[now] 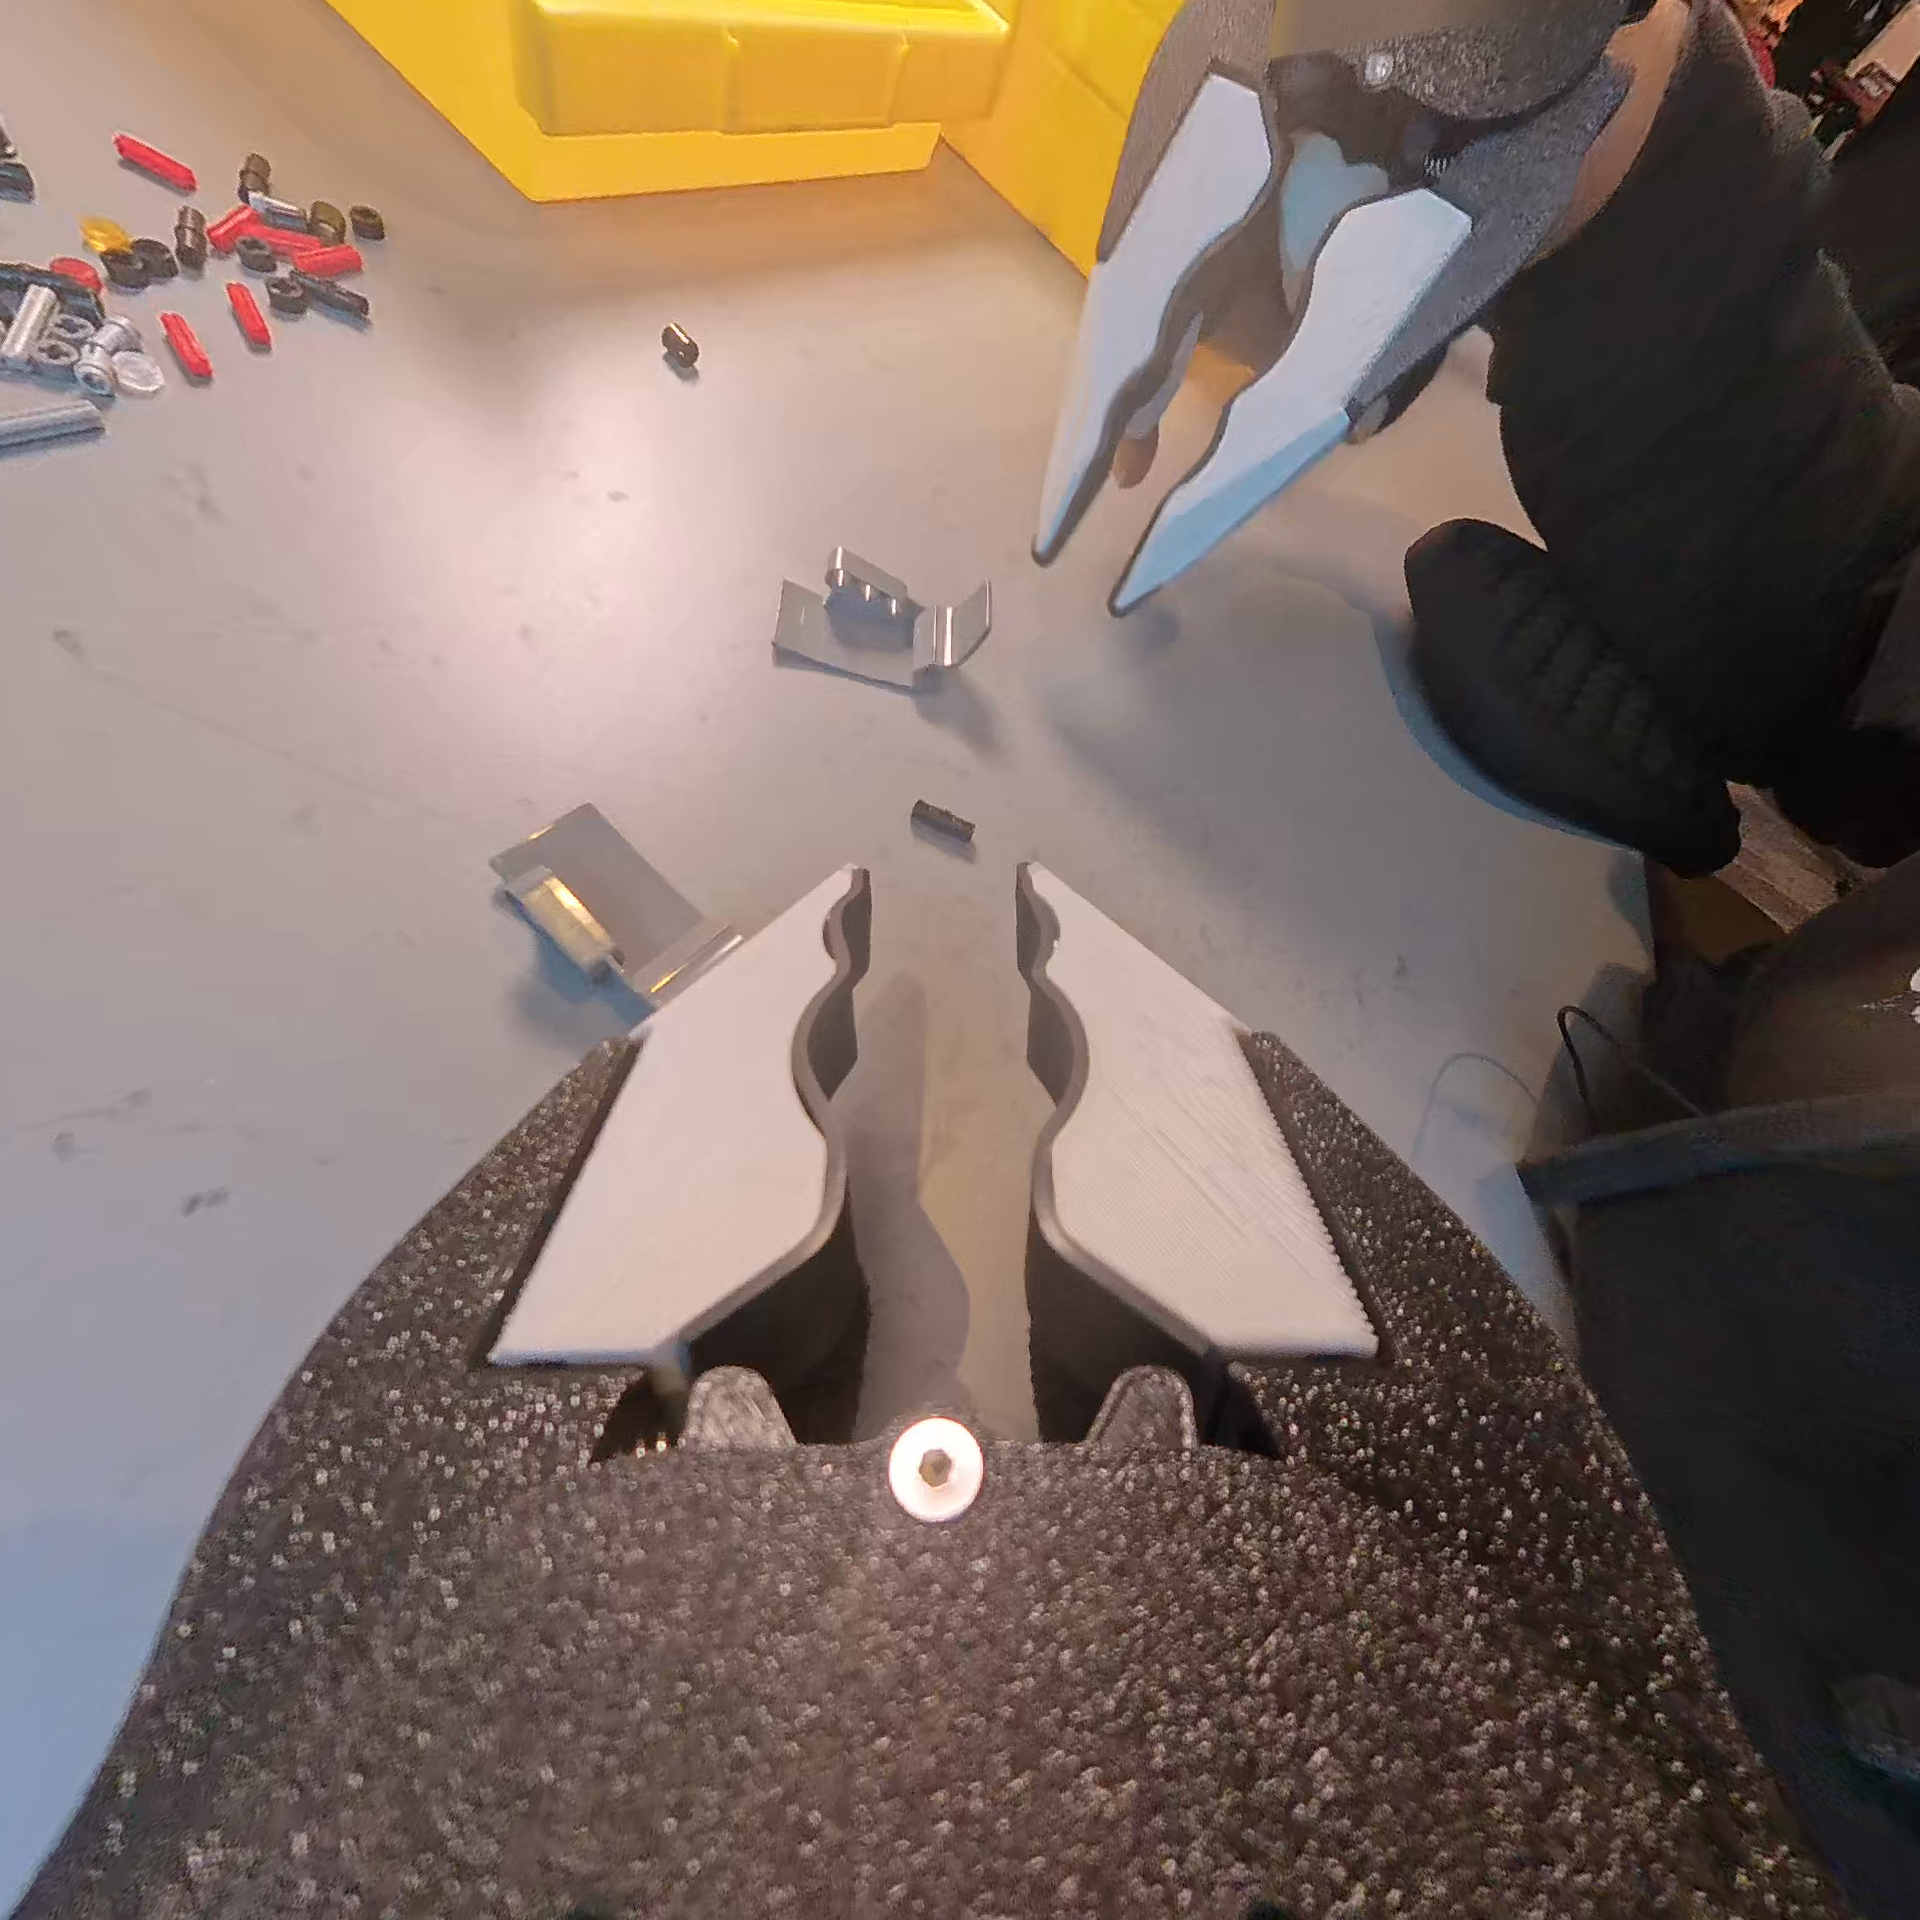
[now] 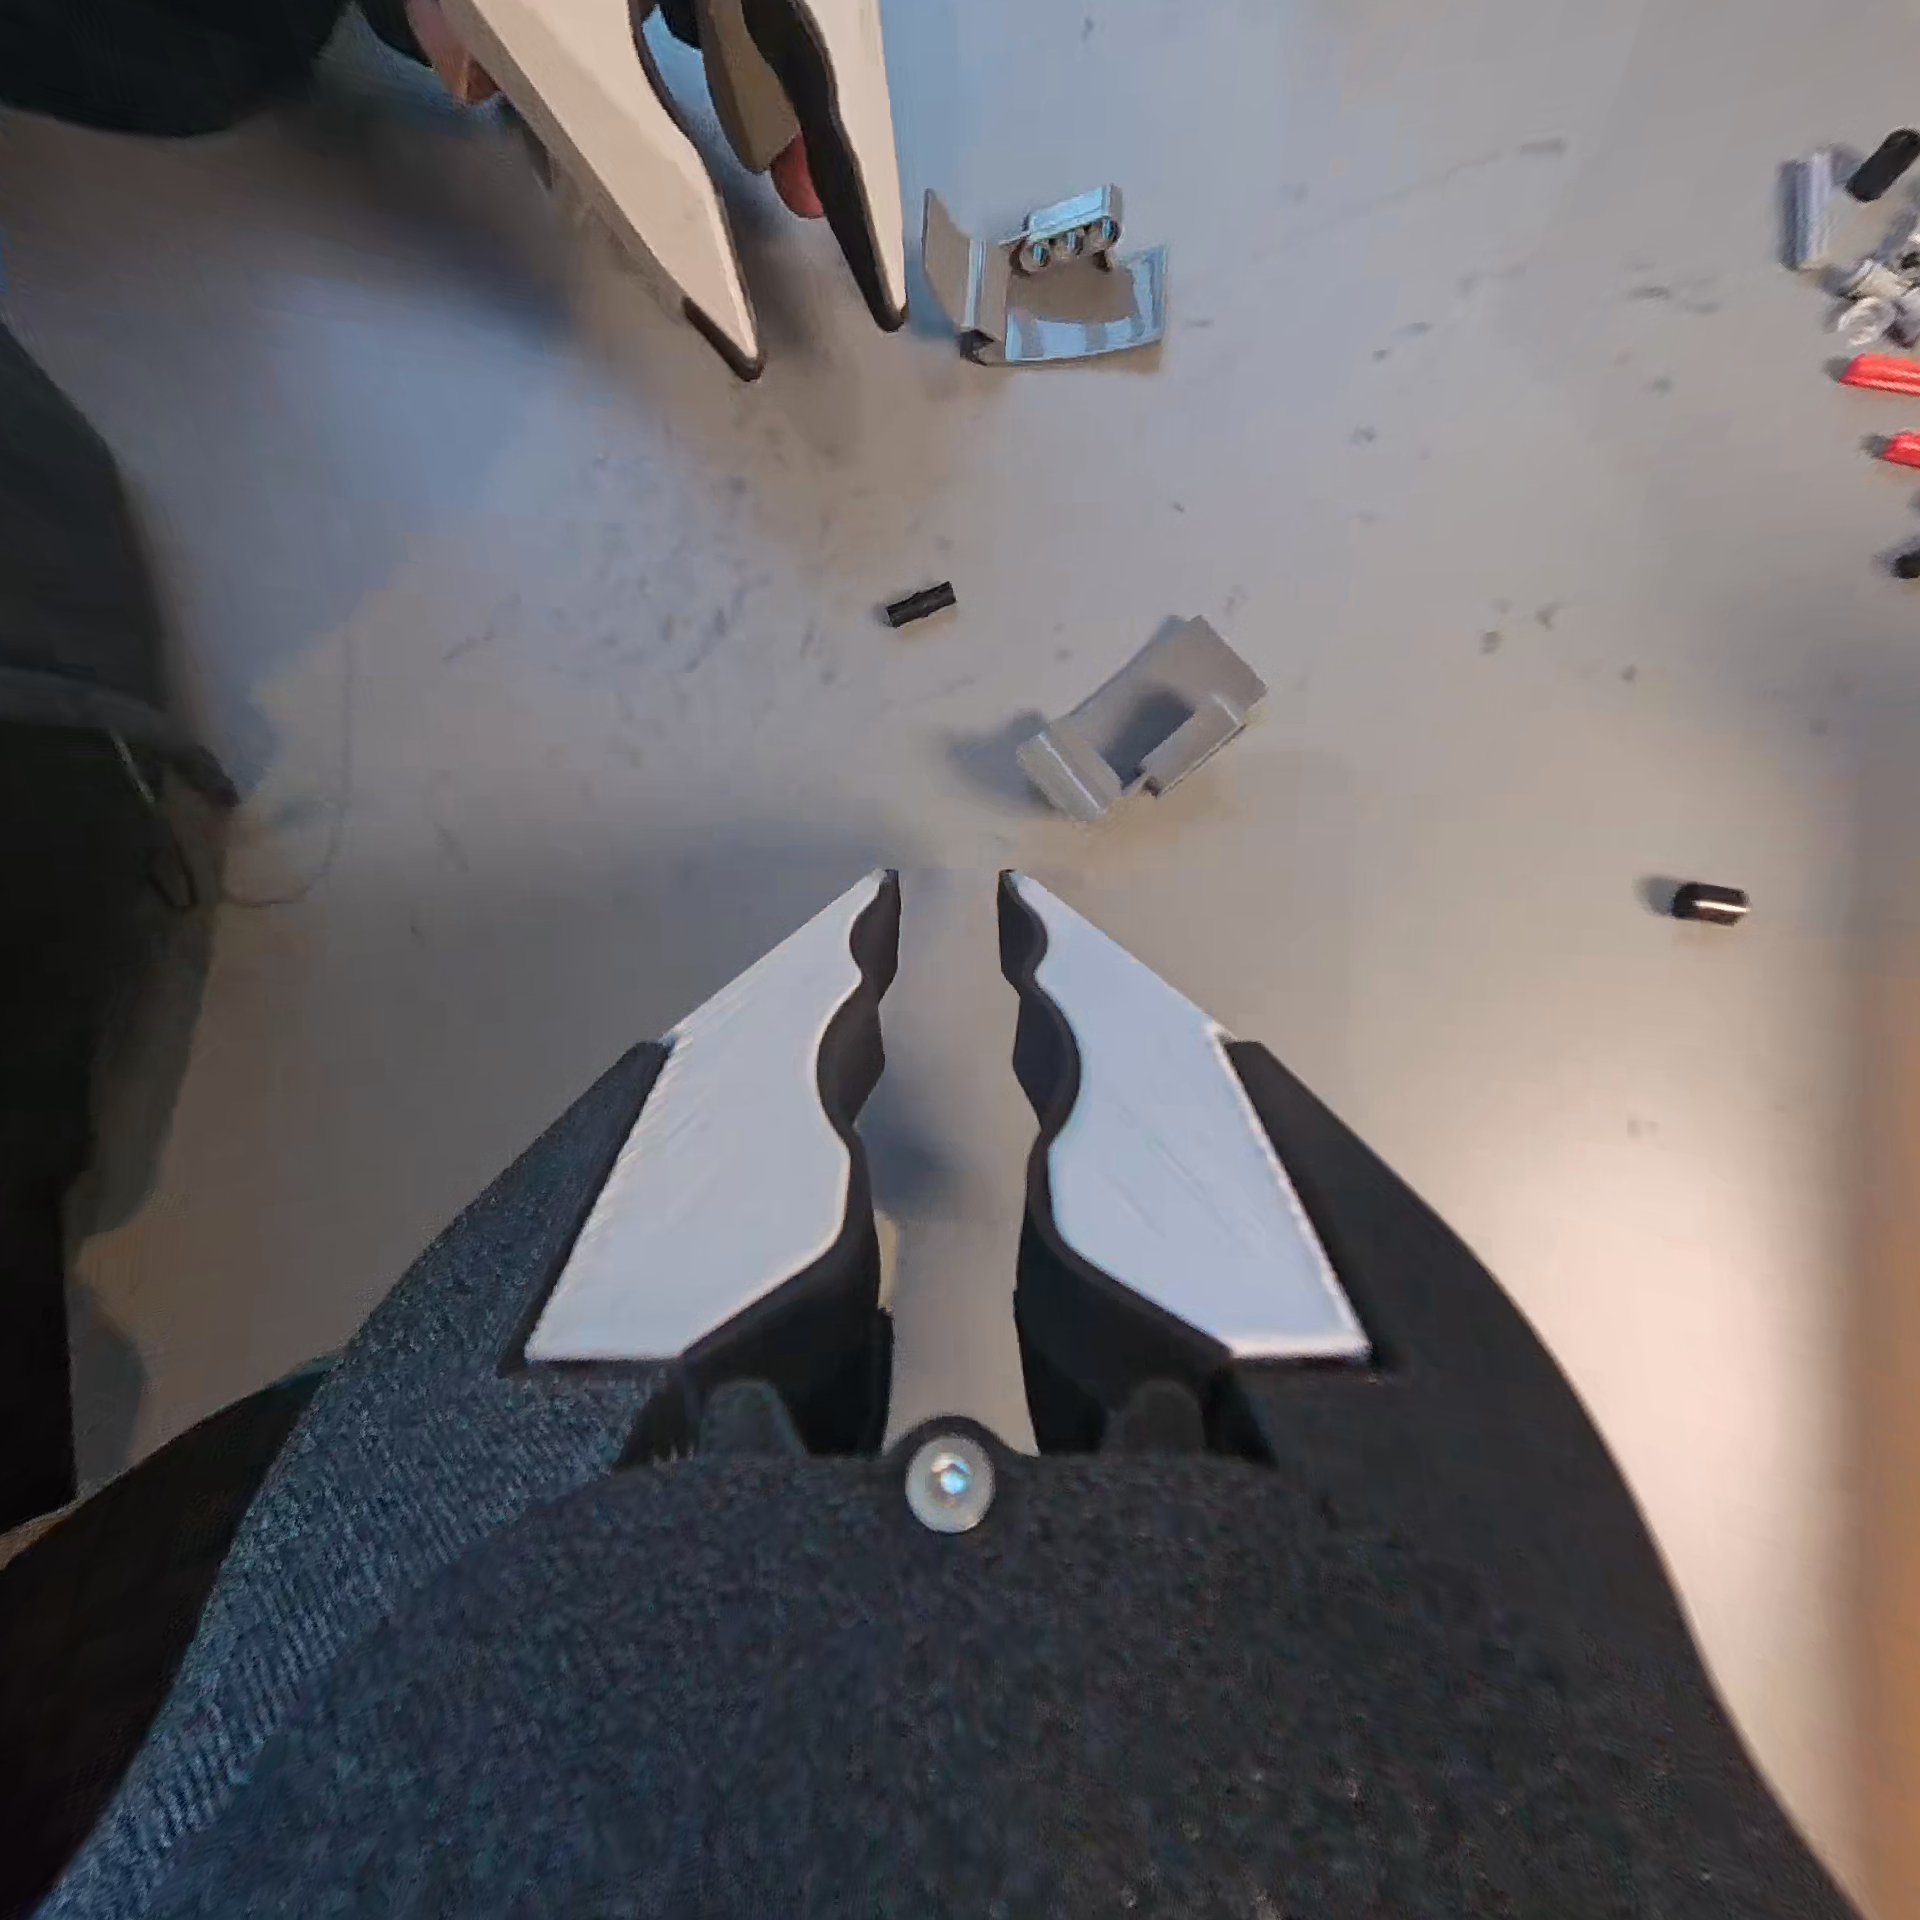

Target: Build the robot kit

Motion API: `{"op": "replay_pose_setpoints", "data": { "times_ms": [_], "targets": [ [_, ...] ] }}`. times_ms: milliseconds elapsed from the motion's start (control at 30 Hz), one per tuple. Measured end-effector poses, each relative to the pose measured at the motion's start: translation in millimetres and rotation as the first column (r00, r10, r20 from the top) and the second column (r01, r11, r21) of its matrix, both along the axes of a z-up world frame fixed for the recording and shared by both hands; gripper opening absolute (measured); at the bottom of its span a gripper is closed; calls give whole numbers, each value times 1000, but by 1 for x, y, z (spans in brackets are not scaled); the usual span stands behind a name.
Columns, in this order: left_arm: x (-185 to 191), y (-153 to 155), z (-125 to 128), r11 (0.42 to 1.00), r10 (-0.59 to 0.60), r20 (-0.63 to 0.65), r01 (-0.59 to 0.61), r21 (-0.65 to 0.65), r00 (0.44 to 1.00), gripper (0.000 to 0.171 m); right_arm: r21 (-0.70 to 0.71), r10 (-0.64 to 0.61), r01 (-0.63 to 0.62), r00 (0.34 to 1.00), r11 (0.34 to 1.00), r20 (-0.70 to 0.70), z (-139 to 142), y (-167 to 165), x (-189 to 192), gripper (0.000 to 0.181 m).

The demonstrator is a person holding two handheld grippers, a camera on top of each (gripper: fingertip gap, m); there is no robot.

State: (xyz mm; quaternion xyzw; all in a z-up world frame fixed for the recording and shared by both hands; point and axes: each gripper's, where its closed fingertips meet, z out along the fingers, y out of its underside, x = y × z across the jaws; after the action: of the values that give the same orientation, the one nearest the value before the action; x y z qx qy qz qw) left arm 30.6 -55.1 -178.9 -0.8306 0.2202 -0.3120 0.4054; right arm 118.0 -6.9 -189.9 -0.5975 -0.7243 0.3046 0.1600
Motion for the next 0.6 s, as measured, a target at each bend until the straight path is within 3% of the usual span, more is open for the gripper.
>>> {"op": "replay_pose_setpoints", "data": {
  "times_ms": [133, 400, 600],
  "targets": [
    [0, -1, 0, 1000, -2, -9, 2, 4, 1000, 27, 62, -114, 119, 991, 991, -76, 5, 29, -11, 22],
    [-4, -2, -2, 1000, 6, -40, -5, 20, 999, 27, 46, 60, -55, 991, 997, -119, 2, -13, -32, 23],
    [-6, -1, -2, 1000, 6, -48, -5, 22, 999, 27, 135, 17, 1, 991, 991, -132, 7, 12, -25, 26]
  ]
}}
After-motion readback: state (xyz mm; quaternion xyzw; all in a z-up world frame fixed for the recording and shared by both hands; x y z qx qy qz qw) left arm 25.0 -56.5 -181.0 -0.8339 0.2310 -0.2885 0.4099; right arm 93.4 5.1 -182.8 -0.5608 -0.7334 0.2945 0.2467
